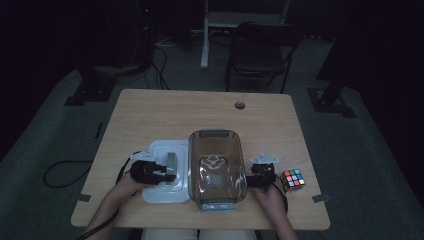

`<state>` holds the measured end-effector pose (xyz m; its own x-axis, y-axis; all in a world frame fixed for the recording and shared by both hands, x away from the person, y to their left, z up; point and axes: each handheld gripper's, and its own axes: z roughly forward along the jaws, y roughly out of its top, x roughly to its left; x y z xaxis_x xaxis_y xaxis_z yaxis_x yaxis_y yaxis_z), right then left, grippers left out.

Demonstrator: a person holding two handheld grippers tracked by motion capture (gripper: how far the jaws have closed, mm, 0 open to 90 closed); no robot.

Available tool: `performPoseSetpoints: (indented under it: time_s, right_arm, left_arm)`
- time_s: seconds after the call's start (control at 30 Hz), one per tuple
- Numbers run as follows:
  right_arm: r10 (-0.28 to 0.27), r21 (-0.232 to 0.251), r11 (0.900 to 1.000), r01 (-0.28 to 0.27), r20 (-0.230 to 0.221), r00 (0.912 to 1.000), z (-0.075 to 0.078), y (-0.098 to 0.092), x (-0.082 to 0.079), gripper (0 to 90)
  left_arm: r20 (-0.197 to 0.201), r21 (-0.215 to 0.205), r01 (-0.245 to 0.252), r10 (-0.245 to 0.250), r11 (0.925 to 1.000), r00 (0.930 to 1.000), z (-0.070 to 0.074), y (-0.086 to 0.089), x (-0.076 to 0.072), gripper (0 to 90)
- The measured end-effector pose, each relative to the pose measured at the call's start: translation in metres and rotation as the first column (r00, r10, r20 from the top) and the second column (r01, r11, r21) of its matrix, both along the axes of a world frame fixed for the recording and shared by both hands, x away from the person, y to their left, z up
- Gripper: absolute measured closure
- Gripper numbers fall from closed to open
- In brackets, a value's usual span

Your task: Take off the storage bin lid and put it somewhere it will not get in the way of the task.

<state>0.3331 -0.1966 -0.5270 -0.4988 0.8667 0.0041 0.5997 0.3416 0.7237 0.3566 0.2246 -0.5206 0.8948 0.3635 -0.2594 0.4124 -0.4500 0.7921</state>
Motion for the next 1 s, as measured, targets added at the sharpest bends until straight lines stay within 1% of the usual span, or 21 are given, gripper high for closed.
performPoseSetpoints:
  time_s: [0.03,0.1,0.13,0.17,0.23,0.27,0.3,0.37,0.5,0.57,0.6,0.63,0.67,0.7,0.73,0.77,0.8,0.83,0.97,1.0]
  right_arm:
    - [0.000,0.000,1.000,0.000,0.000,1.0000,0.000,0.000,0.000,13.0]
    - [0.000,0.000,1.000,0.000,0.000,1.0000,0.000,0.000,0.000,13.0]
    - [0.000,0.000,1.000,0.000,0.000,1.0000,0.000,0.000,0.000,13.1]
    - [0.000,0.000,1.000,0.000,0.000,1.0000,0.000,0.000,0.000,13.1]
    - [0.000,0.000,1.000,0.000,0.000,1.0000,0.000,0.000,0.000,13.1]
    - [0.000,0.000,1.000,0.000,-0.001,1.0000,0.000,0.000,0.000,13.1]
    - [0.000,0.000,1.000,0.000,0.000,1.0000,0.000,0.000,0.000,13.1]
    - [0.000,0.000,1.000,0.000,0.000,1.0000,0.000,0.000,0.000,13.0]
    - [0.000,0.000,1.000,0.000,0.000,1.0000,0.000,0.000,0.000,13.1]
    - [0.000,0.000,1.000,0.000,0.000,1.0000,0.000,0.000,0.000,13.0]
    - [0.000,0.000,1.000,0.000,0.000,1.0000,0.000,0.000,0.000,13.1]
    - [0.000,0.000,1.000,0.000,0.000,1.0000,0.000,0.000,0.000,13.1]
    - [0.000,0.000,1.000,0.000,0.000,1.0000,0.000,0.000,0.000,13.1]
    - [0.000,0.000,1.000,0.000,0.000,1.0000,0.000,0.000,0.000,13.0]
    - [0.000,0.000,1.000,0.000,0.000,1.0000,0.000,0.000,0.000,13.0]
    - [0.000,0.000,1.000,0.000,0.000,1.0000,0.000,0.000,0.000,13.0]
    - [0.000,0.000,1.000,0.000,0.000,1.0000,0.000,0.000,0.000,13.0]
    - [0.000,0.000,1.000,0.000,0.000,1.0000,0.000,0.000,0.000,13.0]
    - [0.000,0.000,1.000,0.000,0.000,1.0000,0.000,0.000,0.000,13.0]
    - [0.000,0.000,1.000,0.000,0.000,1.0000,0.000,0.000,0.000,13.0]
  left_arm:
    - [0.002,0.000,-0.002,0.002,1.0000,1.0000,0.000,0.000,-0.001,52.3]
    - [0.017,0.019,-0.016,0.016,0.9997,0.9997,0.001,0.001,-0.001,52.0]
    - [0.014,0.021,-0.032,0.031,0.9993,0.9994,0.002,0.002,-0.002,47.4]
    - [0.014,0.023,-0.043,0.043,0.9988,0.9990,0.002,0.003,-0.002,46.2]
    - [0.022,0.018,-0.056,0.055,0.9983,0.9982,0.003,0.005,-0.002,46.1]
    - [0.022,0.020,-0.070,0.069,0.9974,0.9974,0.004,0.006,-0.002,45.9]
    - [0.022,0.022,-0.077,0.076,0.9968,0.9968,0.004,0.007,-0.002,43.8]
    - [0.027,0.024,-0.088,0.087,0.9958,0.9958,0.005,0.009,-0.003,43.3]
    - [0.034,0.032,-0.127,0.126,0.9914,0.9914,0.007,0.014,-0.005,39.8]
    - [0.029,0.032,-0.147,0.146,0.9886,0.9888,0.007,0.016,-0.006,36.9]
    - [0.021,0.032,-0.159,0.159,0.9867,0.9871,0.007,0.019,-0.006,35.6]
    - [0.017,0.032,-0.175,0.175,0.9840,0.9845,0.008,0.020,-0.007,29.7]
    - [0.016,0.032,-0.190,0.190,0.9812,0.9817,0.008,0.022,-0.008,29.7]
    - [0.013,0.031,-0.197,0.197,0.9798,0.9803,0.009,0.024,-0.009,27.5]
    - [0.010,0.028,-0.212,0.212,0.9768,0.9772,0.009,0.025,-0.009,24.1]
    - [0.000,0.026,-0.231,0.231,0.9727,0.9730,0.010,0.027,-0.009,24.1]
    - [-0.013,0.036,-0.246,0.247,0.9686,0.9690,0.011,0.029,-0.009,12.6]
    - [-0.012,0.041,-0.255,0.256,0.9660,0.9666,0.011,0.030,-0.009,10.5]
    - [-0.006,0.044,-0.300,0.300,0.9531,0.9539,0.014,0.035,-0.012,10.3]
    - [-0.007,0.049,-0.307,0.308,0.9505,0.9515,0.014,0.036,-0.013,5.5]
